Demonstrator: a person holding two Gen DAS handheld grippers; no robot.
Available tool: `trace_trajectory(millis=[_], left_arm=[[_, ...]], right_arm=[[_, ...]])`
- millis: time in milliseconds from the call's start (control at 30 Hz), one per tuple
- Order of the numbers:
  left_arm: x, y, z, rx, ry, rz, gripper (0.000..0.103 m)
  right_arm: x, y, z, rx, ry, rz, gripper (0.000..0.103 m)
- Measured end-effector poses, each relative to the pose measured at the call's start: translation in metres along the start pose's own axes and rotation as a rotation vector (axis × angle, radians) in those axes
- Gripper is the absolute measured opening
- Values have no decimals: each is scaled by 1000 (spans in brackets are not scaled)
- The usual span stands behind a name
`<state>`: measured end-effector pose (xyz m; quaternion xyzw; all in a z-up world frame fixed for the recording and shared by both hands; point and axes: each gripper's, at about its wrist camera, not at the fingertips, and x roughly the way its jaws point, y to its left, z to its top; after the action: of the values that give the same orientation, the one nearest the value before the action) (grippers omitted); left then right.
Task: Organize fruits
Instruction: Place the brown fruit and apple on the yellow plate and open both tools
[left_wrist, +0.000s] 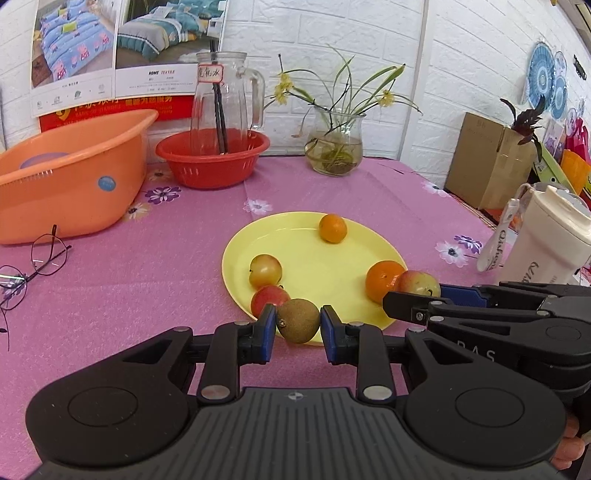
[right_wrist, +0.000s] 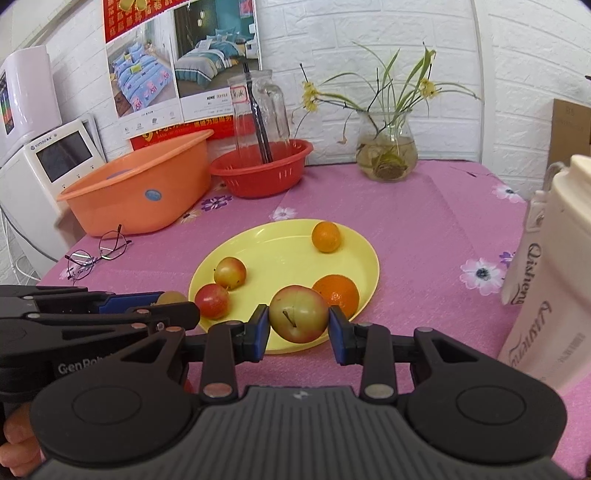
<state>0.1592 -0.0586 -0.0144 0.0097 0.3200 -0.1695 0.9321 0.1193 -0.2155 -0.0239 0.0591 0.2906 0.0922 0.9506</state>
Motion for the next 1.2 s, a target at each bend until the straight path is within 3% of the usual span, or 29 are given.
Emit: trace_trajectory(millis=[300, 667, 867, 967, 1200], left_arm=[[24, -2, 5, 2, 20, -24, 24], [38, -1, 12, -5, 1, -47, 24], [37, 3, 12, -26, -3, -50, 26], [35, 5, 14, -44, -3, -37, 33], [5, 13, 17, -47, -69, -12, 37]], right_arm=[[18, -8, 0, 4, 19, -12, 64], [32, -10, -1, -46, -27, -50, 64], [29, -11, 1, -42, -32, -46, 64], [25, -12, 2, -25, -32, -43, 64], [2, -7, 4, -28, -68, -34, 64]])
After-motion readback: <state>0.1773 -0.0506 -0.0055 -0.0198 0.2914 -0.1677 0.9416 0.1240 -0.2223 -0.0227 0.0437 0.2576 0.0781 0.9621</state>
